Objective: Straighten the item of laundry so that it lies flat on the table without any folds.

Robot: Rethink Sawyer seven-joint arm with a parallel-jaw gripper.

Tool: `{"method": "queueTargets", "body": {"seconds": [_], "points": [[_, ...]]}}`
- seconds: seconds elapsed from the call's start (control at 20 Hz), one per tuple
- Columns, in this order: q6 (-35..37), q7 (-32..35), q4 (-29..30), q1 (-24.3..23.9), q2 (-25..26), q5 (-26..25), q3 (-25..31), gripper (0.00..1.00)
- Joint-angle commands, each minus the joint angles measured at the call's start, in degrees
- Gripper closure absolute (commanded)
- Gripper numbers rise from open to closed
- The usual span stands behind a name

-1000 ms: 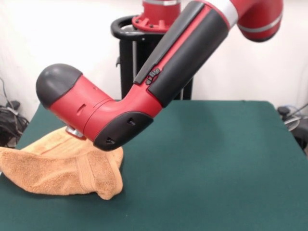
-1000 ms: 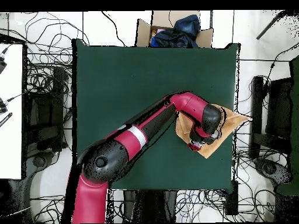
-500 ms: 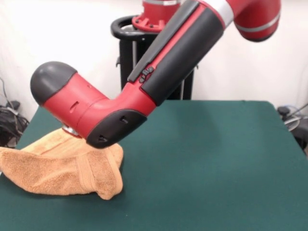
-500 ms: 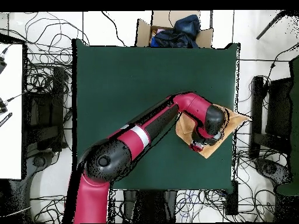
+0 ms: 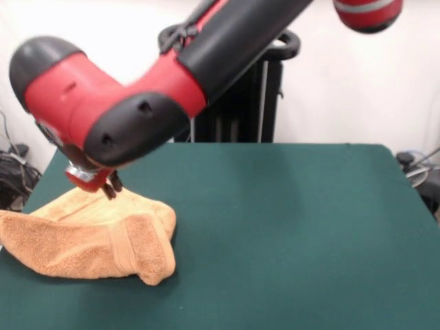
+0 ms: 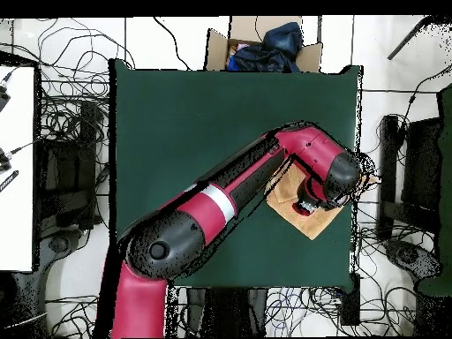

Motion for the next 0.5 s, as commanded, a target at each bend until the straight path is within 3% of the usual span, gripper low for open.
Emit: {"method": "queueTargets", "body": {"seconds": [0.05,0.5], "points": [[9.32,21.6,-2.27,0.29,-1.77,5.78,0.07,1.0],[13.15,27.58,-3.57,0.89,0.94,7.28,-1.39,1.0]]}}
